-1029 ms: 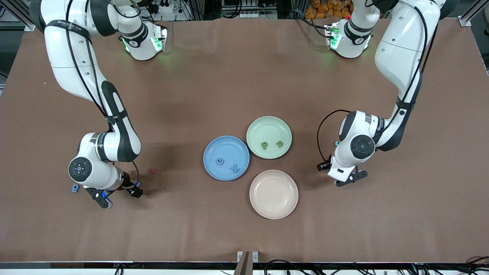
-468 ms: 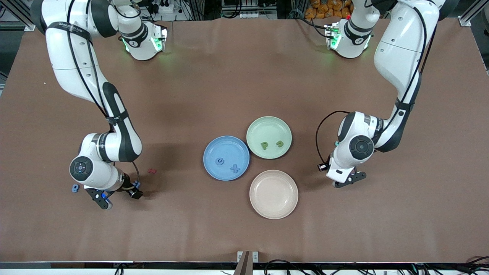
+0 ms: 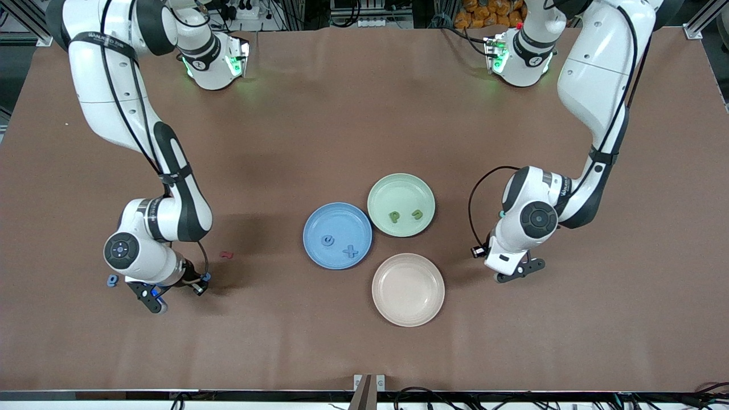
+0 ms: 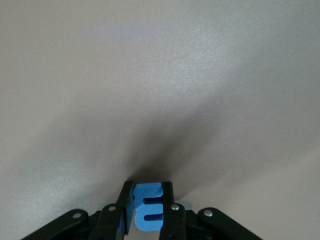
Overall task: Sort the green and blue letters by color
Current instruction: 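Drop the e on the blue plate while the left gripper drops z on green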
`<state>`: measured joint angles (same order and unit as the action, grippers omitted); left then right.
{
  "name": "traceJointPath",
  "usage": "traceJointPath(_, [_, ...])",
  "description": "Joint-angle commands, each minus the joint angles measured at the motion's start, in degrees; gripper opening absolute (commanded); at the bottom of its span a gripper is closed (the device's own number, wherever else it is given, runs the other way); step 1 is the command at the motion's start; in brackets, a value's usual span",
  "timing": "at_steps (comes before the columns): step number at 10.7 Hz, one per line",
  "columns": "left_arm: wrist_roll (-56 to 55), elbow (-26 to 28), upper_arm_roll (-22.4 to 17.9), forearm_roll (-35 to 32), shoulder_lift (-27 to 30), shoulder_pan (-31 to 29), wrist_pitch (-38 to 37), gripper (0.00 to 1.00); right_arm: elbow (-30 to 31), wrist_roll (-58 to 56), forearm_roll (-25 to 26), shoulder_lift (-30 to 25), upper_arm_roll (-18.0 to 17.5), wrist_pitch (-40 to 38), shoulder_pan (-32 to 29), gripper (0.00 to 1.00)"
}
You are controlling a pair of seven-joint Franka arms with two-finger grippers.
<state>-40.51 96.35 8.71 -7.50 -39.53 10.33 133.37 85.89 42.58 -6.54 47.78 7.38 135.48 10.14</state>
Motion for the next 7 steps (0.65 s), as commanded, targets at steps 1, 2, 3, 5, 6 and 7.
traceJointPath(1, [-5.15, -0.19, 6.21, 2.55, 3.58, 0.21, -3.21, 0.0, -0.63, 2.67, -0.48, -0.06, -0.61, -0.47, 1.98, 0.0])
traceJointPath(2, [-9.28, -0.37, 7.71, 2.57, 3.58, 0.82, -3.21, 0.0, -1.16, 5.47, -0.75, -0.15, -1.57, -0.56, 2.77, 0.0])
traceJointPath(3, [-12.11, -0.63, 9.03, 2.57, 3.58, 1.87, -3.21, 0.0, -2.38, 8.1, -1.01, -0.06, -2.54, -1.0, 3.47, 0.0])
traceJointPath(5, [-19.65, -3.78, 9.83, 2.57, 2.54, 7.38, -3.21, 0.0, -5.45, 13.2, -4.59, -0.06, -6.83, -1.53, 3.74, 0.0])
traceJointPath(6, [-24.04, -4.41, 9.75, 2.49, 1.92, 10.73, -3.12, 0.0, -7.12, 15.58, -7.84, -0.15, -9.46, -1.53, 3.92, 0.0])
traceJointPath(7, [-28.7, -5.28, 9.31, 2.49, 1.22, 13.37, -2.94, 0.0, -8.27, 18.65, -9.79, -0.06, -12.01, -1.44, 4.35, 0.0])
